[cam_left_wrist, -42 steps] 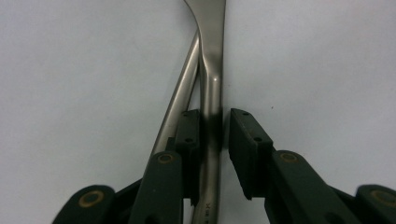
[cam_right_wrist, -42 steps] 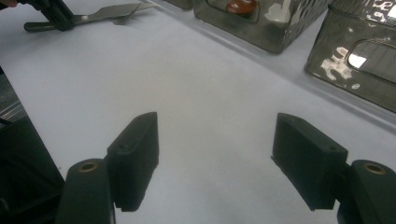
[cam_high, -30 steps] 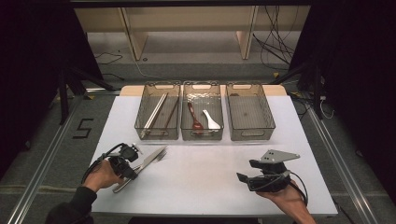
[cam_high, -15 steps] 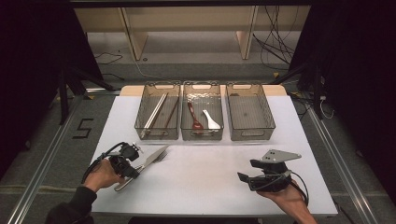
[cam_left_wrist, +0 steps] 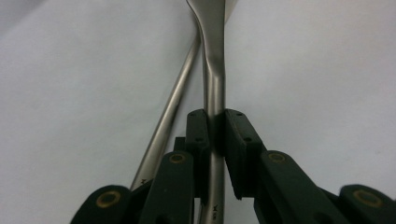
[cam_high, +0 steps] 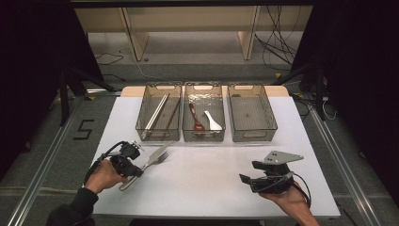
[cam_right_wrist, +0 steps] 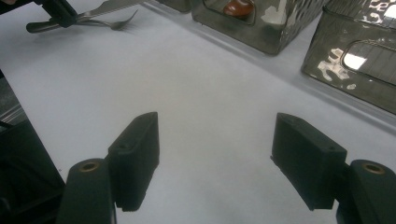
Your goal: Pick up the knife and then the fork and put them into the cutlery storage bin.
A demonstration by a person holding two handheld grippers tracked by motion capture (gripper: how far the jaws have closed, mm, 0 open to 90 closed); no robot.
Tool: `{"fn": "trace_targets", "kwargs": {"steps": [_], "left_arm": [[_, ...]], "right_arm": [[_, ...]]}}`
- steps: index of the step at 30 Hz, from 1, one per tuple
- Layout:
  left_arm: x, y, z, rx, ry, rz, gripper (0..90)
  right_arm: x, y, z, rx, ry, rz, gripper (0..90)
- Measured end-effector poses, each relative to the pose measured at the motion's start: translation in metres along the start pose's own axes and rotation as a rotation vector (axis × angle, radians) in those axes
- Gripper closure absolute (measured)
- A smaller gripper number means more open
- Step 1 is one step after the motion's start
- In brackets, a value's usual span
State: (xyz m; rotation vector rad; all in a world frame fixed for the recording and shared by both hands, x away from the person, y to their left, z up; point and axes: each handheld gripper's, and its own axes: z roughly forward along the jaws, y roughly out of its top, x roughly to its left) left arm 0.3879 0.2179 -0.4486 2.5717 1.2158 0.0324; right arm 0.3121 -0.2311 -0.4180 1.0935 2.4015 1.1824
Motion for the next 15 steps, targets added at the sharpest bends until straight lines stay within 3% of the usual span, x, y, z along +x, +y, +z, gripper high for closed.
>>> {"fn": "trace_targets", "kwargs": {"steps": [3,11,15], "left_arm": [[0.0,0.0,-0.001,-0.015,0.006,-0.001,80.0],[0.0,0.0,-0.004,-0.051,-0.062,-0.008,79.9],[-0.007,0.002,-0.01,-0.085,-0.068,0.008,80.0]], "right_arm": [[0.0,0.0,0.0,-0.001,-0.001,0.002,32.8],[0.0,0.0,-0.001,-0.002,-0.001,0.001,32.8],[0.0,0.0,-0.001,-0.006,0.005,0.005,32.8]]}}
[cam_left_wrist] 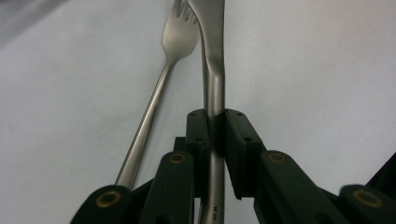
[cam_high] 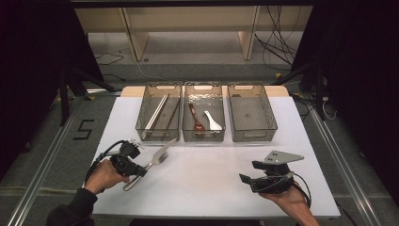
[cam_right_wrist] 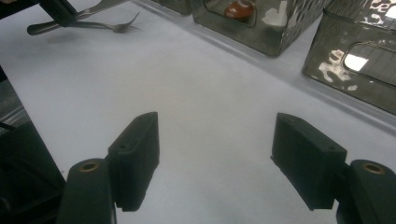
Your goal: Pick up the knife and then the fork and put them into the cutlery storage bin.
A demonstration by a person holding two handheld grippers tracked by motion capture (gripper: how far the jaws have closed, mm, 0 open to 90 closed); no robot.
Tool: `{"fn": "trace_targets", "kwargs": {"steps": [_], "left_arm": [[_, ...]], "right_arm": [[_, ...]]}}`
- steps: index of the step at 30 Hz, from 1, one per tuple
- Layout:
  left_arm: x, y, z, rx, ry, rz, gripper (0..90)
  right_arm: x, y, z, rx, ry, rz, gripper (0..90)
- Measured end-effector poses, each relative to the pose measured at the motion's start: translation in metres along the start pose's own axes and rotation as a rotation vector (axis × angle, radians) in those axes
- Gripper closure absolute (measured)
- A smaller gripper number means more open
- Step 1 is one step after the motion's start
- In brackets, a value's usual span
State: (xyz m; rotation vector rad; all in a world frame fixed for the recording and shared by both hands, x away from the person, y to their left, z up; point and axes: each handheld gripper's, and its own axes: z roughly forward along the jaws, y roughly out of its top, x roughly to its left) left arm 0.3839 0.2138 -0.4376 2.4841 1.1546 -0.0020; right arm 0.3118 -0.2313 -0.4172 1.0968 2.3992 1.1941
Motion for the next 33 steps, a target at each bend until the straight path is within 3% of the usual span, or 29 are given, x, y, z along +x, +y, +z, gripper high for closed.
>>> {"fn": "trace_targets", "kwargs": {"steps": [2,5,16,23,33], "left_arm": [[-0.006,0.003,-0.003,-0.011,-0.011,0.011,80.0],[-0.017,0.008,-0.005,-0.023,-0.065,0.036,80.0],[-0.067,0.028,0.004,0.017,-0.208,0.168,80.0],[-0.088,0.039,0.013,0.068,-0.255,0.233,80.0],[-0.11,0.052,0.019,0.102,-0.276,0.303,79.9]], "right_arm": [[0.0,0.0,0.0,-0.008,0.017,0.011,32.8],[0.002,0.003,-0.001,-0.027,0.033,0.015,32.7],[0.039,0.022,0.003,-0.062,0.108,-0.137,32.3],[0.061,0.032,0.013,-0.059,0.155,-0.226,32.3],[0.084,0.038,0.035,0.016,0.17,-0.383,32.6]]}}
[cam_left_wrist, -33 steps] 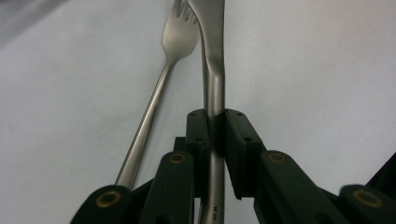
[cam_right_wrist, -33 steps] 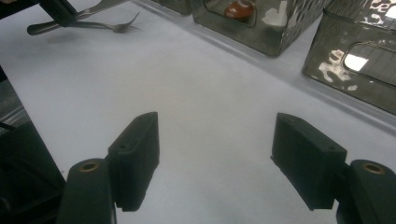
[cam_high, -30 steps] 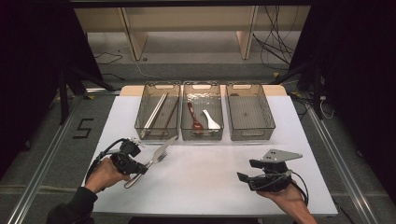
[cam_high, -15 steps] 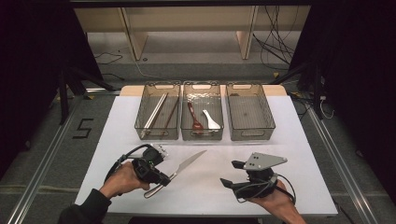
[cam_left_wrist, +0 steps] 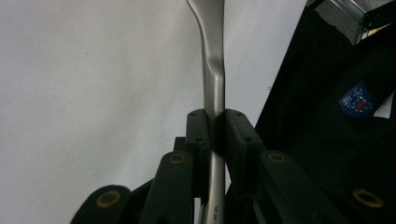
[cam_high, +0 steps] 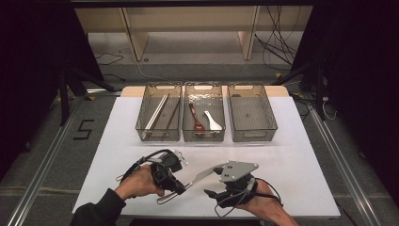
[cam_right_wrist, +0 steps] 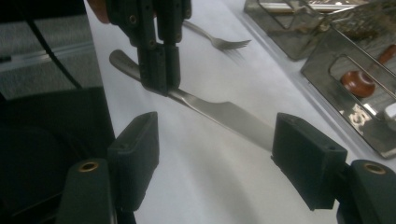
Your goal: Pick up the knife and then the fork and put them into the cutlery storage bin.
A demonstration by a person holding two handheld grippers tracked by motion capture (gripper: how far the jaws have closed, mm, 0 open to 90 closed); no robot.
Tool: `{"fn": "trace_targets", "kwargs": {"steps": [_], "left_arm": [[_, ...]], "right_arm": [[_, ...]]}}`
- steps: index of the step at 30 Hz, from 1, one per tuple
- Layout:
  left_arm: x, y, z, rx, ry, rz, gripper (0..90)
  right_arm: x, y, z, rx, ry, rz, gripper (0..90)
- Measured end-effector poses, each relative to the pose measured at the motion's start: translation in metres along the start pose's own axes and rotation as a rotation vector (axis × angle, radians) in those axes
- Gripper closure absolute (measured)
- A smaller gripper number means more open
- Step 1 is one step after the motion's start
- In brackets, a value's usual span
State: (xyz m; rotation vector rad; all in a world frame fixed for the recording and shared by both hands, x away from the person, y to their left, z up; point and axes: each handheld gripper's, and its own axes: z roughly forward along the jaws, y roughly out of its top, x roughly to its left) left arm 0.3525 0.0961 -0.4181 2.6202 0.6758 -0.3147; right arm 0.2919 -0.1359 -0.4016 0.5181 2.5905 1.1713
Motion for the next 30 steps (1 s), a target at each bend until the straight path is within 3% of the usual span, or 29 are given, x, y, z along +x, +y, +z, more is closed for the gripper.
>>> {"fn": "trace_targets", "kwargs": {"steps": [3,19,30], "left_arm": [[-0.001,0.004,0.003,0.005,-0.017,0.004,79.9],[-0.01,0.017,0.015,0.096,-0.021,0.058,79.9],[-0.017,0.025,0.022,0.141,-0.048,0.098,79.9]], "right_arm": [[0.004,0.002,0.006,0.021,0.002,-0.044,32.7],[0.02,0.003,0.031,0.137,-0.01,-0.223,35.1],[0.029,0.001,0.044,0.21,0.005,-0.347,43.8]]}}
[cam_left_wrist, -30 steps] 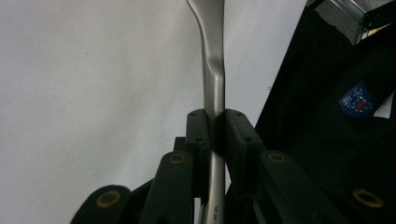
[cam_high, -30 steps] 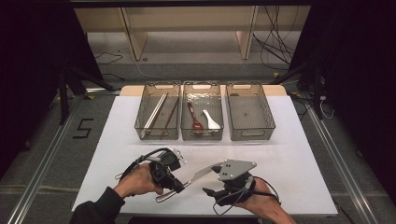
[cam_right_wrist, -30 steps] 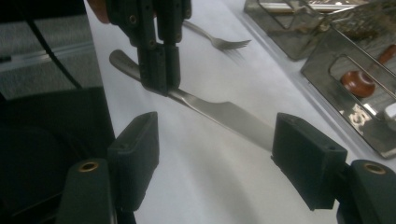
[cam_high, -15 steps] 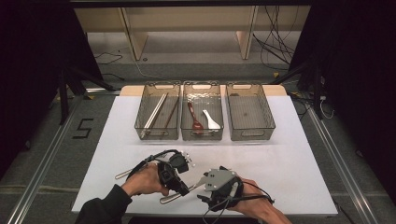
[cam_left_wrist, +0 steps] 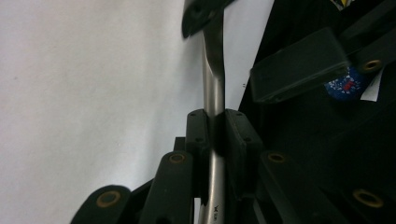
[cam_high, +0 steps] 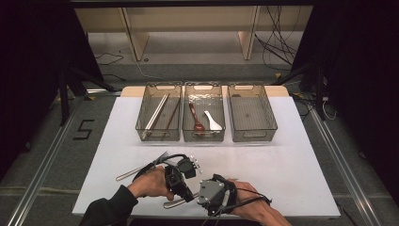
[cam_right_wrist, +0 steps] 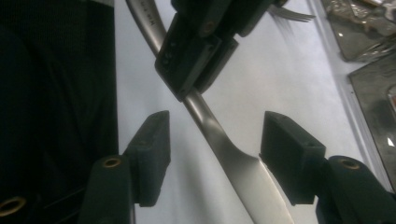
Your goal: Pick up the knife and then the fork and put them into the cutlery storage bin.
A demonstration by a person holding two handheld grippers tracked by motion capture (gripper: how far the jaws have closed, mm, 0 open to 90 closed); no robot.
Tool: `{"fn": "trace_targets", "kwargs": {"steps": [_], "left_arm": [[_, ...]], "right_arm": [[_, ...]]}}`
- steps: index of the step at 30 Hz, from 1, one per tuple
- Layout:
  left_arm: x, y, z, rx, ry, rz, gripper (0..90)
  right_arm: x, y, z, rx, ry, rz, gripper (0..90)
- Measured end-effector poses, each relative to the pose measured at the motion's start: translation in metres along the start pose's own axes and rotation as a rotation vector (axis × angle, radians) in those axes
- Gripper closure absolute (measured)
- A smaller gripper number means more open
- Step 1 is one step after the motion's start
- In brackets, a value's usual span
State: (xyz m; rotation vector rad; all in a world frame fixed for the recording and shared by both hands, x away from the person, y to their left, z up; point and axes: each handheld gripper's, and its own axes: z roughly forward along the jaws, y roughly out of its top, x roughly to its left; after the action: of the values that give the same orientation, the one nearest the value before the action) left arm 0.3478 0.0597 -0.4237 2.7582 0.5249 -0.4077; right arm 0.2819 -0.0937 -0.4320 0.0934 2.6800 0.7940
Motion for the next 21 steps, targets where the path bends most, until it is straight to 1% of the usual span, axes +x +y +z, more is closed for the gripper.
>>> {"fn": "trace_targets", "kwargs": {"steps": [2,3,5,6,8,9,10,11,12,13,14,15,16,18,21], "left_arm": [[-0.001,0.001,0.001,0.006,-0.007,0.005,79.9],[-0.001,0.002,0.002,0.011,-0.009,0.005,79.9],[-0.002,0.003,0.003,0.02,-0.014,0.009,79.9],[-0.002,0.003,0.003,0.02,-0.017,0.01,79.9],[-0.003,0.003,0.004,0.026,-0.023,0.018,79.9],[-0.003,0.004,0.004,0.027,-0.023,0.018,79.9],[-0.003,0.004,0.005,0.028,-0.024,0.018,79.9],[-0.003,0.004,0.005,0.03,-0.027,0.018,79.9],[-0.003,0.004,0.005,0.036,-0.029,0.025,79.9],[-0.004,0.004,0.005,0.036,-0.033,0.023,79.9],[-0.004,0.004,0.005,0.036,-0.037,0.023,79.9],[-0.004,0.004,0.005,0.036,-0.042,0.023,79.9],[-0.004,0.004,0.005,0.037,-0.046,0.022,79.8],[-0.004,0.004,0.006,0.037,-0.046,0.021,79.8],[-0.004,0.004,0.006,0.037,-0.051,0.02,79.7]], "right_arm": [[0.001,0.0,0.002,0.01,0.01,-0.017,46.3],[0.002,0.0,0.004,0.014,-0.002,-0.024,47.9],[0.003,-0.001,0.006,0.025,0.009,-0.043,50.3],[0.003,-0.001,0.007,0.037,0.007,-0.064,51.8],[0.006,-0.001,0.009,0.048,0.006,-0.081,53.8],[0.006,-0.001,0.011,0.056,-0.002,-0.104,55.0],[0.007,-0.001,0.012,0.066,-0.001,-0.109,56.5],[0.006,-0.001,0.013,0.063,0.007,-0.127,58.1],[0.007,-0.002,0.014,0.069,0.001,-0.128,60.0],[0.007,-0.002,0.015,0.065,0.001,-0.145,61.7],[0.009,-0.002,0.015,0.075,-0.001,-0.142,63.3],[0.009,-0.001,0.015,0.076,0.0,-0.157,64.9],[0.01,-0.002,0.016,0.081,-0.006,-0.165,66.6],[0.012,-0.002,0.017,0.074,-0.016,-0.178,69.6],[0.014,-0.001,0.017,0.082,-0.01,-0.225,73.0]]}}
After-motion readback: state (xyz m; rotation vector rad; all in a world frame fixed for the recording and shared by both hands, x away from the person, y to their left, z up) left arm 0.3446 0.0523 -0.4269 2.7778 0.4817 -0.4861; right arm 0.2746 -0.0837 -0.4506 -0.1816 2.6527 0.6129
